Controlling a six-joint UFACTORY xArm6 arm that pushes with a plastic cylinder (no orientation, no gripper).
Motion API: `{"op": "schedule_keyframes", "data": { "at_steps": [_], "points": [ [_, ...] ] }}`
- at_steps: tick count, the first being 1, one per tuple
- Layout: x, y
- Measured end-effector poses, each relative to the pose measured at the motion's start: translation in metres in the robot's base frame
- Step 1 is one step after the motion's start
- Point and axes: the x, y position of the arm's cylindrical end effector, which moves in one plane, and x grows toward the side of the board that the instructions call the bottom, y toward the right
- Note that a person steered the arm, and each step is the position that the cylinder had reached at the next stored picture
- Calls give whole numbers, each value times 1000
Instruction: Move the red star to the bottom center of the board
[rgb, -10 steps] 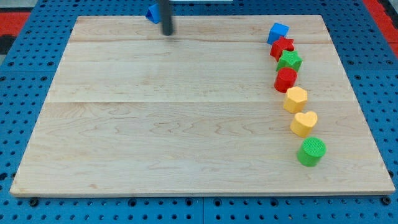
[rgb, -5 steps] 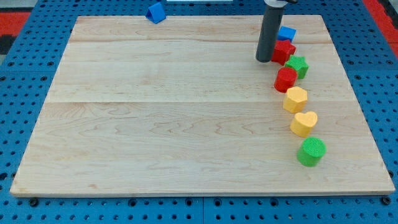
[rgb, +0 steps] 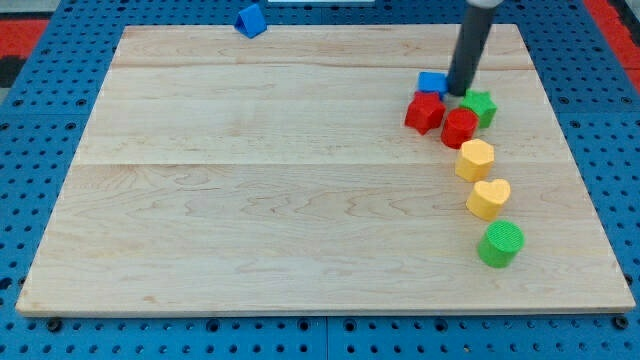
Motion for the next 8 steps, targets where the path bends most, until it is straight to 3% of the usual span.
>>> {"op": "schedule_keyframes", "data": {
  "at_steps": [2, 3, 4, 6, 7, 8],
  "points": [
    [30, -66],
    [88, -106],
    [119, -145],
    [94, -77],
    [147, -79],
    [173, -130]
  ]
}}
